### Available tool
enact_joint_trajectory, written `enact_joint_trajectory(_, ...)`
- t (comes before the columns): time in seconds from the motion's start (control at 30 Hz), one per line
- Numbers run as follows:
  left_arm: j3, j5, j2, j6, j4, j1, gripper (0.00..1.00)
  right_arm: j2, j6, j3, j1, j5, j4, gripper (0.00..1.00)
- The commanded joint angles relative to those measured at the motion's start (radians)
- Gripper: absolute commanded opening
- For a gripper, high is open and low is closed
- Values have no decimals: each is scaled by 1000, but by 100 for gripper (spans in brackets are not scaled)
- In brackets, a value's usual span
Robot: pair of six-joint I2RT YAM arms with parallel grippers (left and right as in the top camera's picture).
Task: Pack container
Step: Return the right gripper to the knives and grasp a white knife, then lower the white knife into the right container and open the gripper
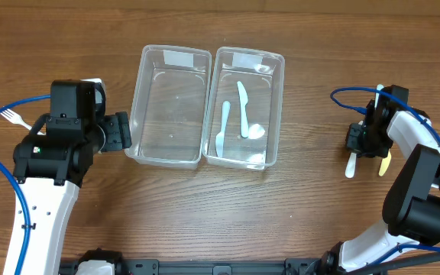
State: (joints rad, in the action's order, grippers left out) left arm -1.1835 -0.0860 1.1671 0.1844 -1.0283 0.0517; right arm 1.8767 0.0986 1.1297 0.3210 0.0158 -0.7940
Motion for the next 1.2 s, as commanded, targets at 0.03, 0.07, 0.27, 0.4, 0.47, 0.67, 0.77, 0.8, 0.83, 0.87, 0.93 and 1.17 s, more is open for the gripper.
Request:
enact_joint_trajectory(0.03,-20,9,0,-5,1,-3,80,57,-5,1,-6,-67,-3,4)
enact_joint_trajectory(0.07,-20,9,0,-5,1,-3,80,57,-5,11,-7,-68,-10,4)
enact_joint_trajectory(0.27,-20,9,0,-5,1,-3,80,53,-17,85,-6,-67,-66,4)
enact_joint_trajectory(0.4,-20,9,0,-5,0,-3,80,50,-24,117,-7,-67,-93,4)
enact_joint_trajectory(0.47,-20,9,0,-5,0,-3,80,43,-24,133,-7,-71,-105,4)
enact_joint_trajectory(0.67,-20,9,0,-5,1,-3,80,-5,-46,191,-7,-71,-145,4)
enact_joint_trajectory(0.77,-20,9,0,-5,1,-3,80,-34,-55,249,-22,-71,-199,4)
enact_joint_trajectory(0.8,-20,9,0,-5,1,-3,80,-46,-67,272,-34,-71,-219,4)
enact_joint_trajectory(0.83,-20,9,0,-5,1,-3,80,-59,-74,304,-52,-71,-246,4)
enact_joint_trajectory(0.87,-20,9,0,-5,1,-3,80,-68,-76,330,-69,-71,-269,4)
enact_joint_trajectory(0.93,-20,9,-1,-5,0,-3,80,-89,-79,393,-118,-70,-322,4)
enact_joint_trajectory(1.17,-20,9,-1,-5,0,-3,80,-158,-171,635,-355,-35,-455,4)
